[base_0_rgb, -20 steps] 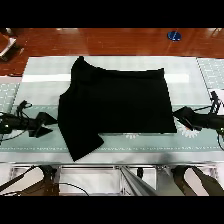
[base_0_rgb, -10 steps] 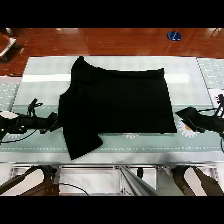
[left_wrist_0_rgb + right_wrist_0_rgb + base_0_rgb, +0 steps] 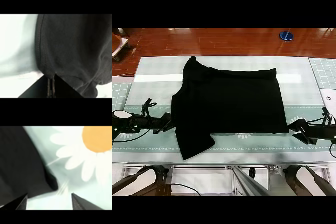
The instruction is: Fold the shirts.
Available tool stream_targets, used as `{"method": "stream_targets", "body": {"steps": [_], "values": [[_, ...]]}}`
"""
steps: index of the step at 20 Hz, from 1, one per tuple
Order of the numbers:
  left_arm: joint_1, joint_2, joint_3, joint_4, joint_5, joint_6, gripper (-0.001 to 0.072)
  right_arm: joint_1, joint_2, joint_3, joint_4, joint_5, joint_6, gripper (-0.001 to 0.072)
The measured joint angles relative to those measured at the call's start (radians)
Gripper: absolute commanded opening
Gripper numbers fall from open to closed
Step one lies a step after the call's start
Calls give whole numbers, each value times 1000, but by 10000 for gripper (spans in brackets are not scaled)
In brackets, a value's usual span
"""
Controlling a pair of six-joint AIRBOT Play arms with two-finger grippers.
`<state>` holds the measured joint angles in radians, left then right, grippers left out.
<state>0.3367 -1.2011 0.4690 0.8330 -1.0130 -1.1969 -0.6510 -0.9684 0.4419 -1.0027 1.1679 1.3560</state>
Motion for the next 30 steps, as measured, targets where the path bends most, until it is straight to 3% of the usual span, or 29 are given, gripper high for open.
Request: {"method": "stream_targets", "body": {"steps": [5,6,7,8,12,14,17,22,25,30], "values": [[0,0,0,-3,12,-8,21,49,-124,5,74,-31,-32,592],[0,0,0,-5,17,-10,21,80,-154,16,90,-51,-35,386],[0,0,0,-7,23,-10,20,116,-183,32,85,-78,-39,126],[0,0,0,-7,27,-11,20,152,-208,54,76,-112,-45,30],[-1,4,61,-13,74,-12,19,302,-257,245,92,-134,-66,30],[-1,30,177,-112,47,-10,19,354,-256,433,93,-74,-62,29],[1,92,458,-246,21,-1,19,388,-240,787,89,-9,-28,29],[54,194,974,-309,21,8,19,406,-155,1358,21,101,58,29],[105,291,1152,-235,-2,-22,19,407,-28,1511,-62,149,87,29],[106,497,1246,85,-73,-137,19,409,189,1589,-207,242,121,29]]}}
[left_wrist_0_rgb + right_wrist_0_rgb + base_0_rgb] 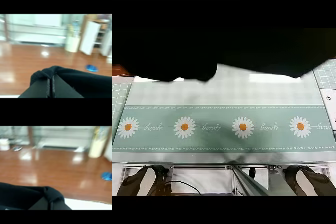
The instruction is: Fold the shirts.
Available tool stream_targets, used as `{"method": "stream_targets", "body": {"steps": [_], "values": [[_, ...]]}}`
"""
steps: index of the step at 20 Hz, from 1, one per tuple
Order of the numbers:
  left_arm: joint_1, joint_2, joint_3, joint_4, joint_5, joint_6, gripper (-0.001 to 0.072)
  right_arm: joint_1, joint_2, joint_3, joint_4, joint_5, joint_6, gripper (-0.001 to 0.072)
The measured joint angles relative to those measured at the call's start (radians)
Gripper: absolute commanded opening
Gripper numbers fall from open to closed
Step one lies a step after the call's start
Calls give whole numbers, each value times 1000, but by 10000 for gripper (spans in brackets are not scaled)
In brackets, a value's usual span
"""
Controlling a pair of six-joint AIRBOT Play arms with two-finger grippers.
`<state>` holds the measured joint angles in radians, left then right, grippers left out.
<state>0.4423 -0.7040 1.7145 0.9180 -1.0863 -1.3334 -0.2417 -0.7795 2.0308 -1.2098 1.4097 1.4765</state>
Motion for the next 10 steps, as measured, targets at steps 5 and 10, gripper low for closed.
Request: {"method": "stream_targets", "body": {"steps": [5,10], "values": [[-219,149,18,340,-56,-82,18,0,113,-29,-104,105,26,29],[-372,154,-77,524,-76,-135,19,0,134,-201,-83,135,31,29]]}}
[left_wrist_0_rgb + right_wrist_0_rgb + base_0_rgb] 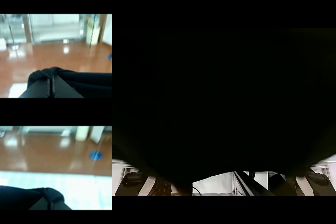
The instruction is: Fold the shirts.
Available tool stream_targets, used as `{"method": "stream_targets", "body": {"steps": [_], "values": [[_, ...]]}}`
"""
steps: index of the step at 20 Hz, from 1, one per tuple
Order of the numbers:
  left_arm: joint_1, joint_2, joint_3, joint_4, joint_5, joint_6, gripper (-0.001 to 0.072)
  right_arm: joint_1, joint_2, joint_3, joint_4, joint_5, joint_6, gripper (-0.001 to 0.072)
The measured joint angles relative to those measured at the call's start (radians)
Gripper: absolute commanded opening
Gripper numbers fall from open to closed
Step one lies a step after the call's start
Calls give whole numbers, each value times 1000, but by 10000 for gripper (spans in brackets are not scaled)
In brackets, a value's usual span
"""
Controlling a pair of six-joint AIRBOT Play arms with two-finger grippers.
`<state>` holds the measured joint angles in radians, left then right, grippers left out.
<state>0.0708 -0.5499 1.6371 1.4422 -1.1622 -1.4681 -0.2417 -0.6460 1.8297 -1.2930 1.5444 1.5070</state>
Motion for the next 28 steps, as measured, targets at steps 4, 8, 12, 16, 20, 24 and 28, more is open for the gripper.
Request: {"method": "stream_targets", "body": {"steps": [4,8,12,16,20,24,28], "values": [[-31,-95,-177,29,30,-5,20,0,-45,-258,80,-74,-69,29],[-40,-261,-369,-16,185,9,20,0,-180,-499,152,-245,-146,29],[-42,-515,-436,-126,344,-1,20,7,-441,-586,253,-411,-220,29],[-44,-793,-375,-266,489,-11,19,26,-739,-542,332,-555,-255,29],[-48,-988,-260,-334,528,-39,20,50,-964,-402,359,-599,-245,29],[-45,-1120,-162,-384,500,-92,20,62,-1159,-205,375,-553,-190,29],[2,-1137,-115,-397,337,-45,20,38,-1203,-101,386,-388,-190,29]]}}
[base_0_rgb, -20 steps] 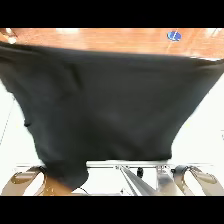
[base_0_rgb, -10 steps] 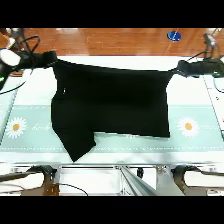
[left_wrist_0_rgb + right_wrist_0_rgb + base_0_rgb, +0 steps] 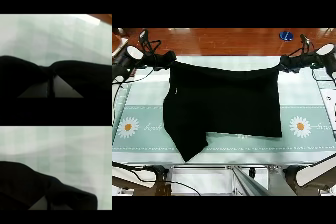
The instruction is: Fold the shirts.
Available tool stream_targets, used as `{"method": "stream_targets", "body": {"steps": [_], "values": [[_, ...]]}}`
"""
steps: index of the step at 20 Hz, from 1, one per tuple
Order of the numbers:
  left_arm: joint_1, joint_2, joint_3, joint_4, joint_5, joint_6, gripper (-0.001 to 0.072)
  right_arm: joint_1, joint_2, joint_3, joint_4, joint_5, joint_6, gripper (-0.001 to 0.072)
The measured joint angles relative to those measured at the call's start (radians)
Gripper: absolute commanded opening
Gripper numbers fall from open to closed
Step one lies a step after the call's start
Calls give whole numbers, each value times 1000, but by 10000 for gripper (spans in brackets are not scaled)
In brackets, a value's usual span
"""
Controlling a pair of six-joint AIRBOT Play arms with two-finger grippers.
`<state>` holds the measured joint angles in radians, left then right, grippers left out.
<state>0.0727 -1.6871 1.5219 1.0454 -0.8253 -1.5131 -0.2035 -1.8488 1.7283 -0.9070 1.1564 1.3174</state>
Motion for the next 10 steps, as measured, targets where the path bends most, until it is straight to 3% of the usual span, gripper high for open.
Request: {"method": "stream_targets", "body": {"steps": [5,10], "values": [[88,-2,7,-4,-326,89,19,-24,-12,44,-60,264,-15,29],[117,-7,-66,5,-465,127,19,-12,-15,-24,-158,381,22,29]]}}
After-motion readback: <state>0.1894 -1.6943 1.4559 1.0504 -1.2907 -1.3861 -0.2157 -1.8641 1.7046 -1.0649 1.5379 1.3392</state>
